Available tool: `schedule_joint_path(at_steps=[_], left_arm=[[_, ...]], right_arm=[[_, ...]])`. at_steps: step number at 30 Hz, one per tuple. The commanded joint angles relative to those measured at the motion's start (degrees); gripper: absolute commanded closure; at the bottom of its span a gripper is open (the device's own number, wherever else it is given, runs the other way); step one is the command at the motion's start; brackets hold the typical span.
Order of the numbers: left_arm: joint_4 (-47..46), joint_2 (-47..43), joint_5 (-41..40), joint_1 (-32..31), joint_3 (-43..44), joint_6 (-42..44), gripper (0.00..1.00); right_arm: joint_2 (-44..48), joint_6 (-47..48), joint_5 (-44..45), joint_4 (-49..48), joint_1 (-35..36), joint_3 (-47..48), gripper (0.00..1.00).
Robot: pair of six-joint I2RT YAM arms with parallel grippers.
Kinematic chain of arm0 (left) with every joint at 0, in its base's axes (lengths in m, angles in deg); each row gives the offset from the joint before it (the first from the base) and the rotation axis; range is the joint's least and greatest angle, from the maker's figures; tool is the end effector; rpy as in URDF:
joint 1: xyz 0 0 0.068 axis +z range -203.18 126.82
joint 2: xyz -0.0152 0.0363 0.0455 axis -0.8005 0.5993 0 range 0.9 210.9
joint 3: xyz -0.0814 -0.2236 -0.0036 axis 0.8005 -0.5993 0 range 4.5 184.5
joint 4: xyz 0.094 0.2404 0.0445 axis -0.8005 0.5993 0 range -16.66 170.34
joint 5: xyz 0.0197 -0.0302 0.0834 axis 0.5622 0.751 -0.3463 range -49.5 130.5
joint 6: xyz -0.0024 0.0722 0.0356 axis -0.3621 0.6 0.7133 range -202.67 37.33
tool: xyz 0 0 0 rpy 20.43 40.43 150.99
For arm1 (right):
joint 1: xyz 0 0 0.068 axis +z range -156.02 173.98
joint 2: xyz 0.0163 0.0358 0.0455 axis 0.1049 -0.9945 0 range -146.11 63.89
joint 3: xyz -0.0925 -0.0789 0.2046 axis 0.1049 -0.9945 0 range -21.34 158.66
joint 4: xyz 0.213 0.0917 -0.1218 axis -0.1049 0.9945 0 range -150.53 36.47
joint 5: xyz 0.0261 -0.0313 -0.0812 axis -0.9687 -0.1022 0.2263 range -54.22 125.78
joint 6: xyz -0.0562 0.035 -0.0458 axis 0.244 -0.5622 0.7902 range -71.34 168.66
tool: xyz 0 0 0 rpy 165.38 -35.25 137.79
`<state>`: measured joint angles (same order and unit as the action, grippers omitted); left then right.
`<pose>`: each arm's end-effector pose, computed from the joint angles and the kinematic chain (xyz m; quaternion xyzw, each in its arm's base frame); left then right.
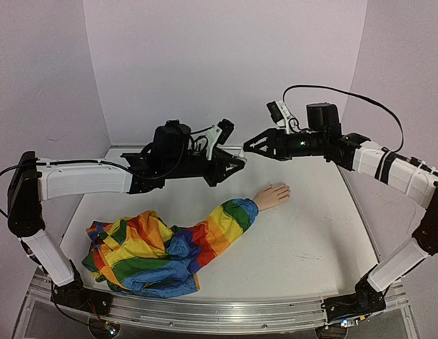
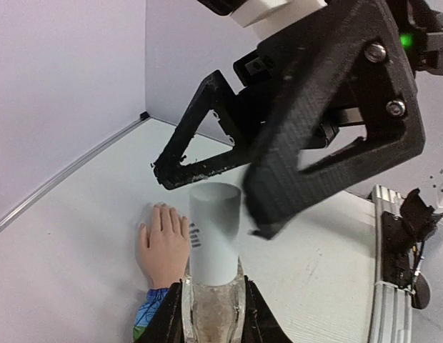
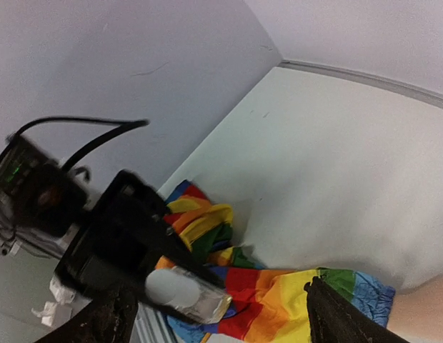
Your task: Paint the nails
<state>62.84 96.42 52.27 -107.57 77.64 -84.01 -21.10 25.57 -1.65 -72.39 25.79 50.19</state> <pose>0.2393 -0.3584 0.2730 0.4028 0.6623 -0.3633 0.5169 0.3022 0.2374 0.3381 -0.2747 0.6601 0.5085 0.4799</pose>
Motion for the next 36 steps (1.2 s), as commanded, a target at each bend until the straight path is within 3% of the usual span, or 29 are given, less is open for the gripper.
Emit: schedule_joint_path(at_steps=[1,7,15,18,28,36], left_arm=[[-3.47,0.77,23.38,4.21,5.04,-8.86,1.00],[-3.47,2.01,33.44,4.38,5.73,-10.87,1.00],[-3.67,2.38,37.37,4.34,6.66,-11.66,1.00],[-3.65,2.39,36.73,4.38,6.75,-11.53,1.00],[-3.87,2.65,36.46,4.77,7.45,-11.57,1.00],[-3.91,2.48,34.55,5.17,7.51,-11.84,1.00]], right_arm=[[-0.52,2.28,-19.57,-2.58,-0.06,3.59,0.19],[-0.67,0.71,-23.05,-6.25,-0.04,3.25,0.32],[-1.31,-0.11,-24.52,-7.39,-0.08,3.27,0.72],[-1.24,0.05,-25.20,-7.46,-0.06,2.89,0.73],[-0.46,0.45,-25.76,-7.48,-0.07,0.89,0.61],[-0.79,0.68,-25.09,-7.46,-0.01,0.90,0.73]])
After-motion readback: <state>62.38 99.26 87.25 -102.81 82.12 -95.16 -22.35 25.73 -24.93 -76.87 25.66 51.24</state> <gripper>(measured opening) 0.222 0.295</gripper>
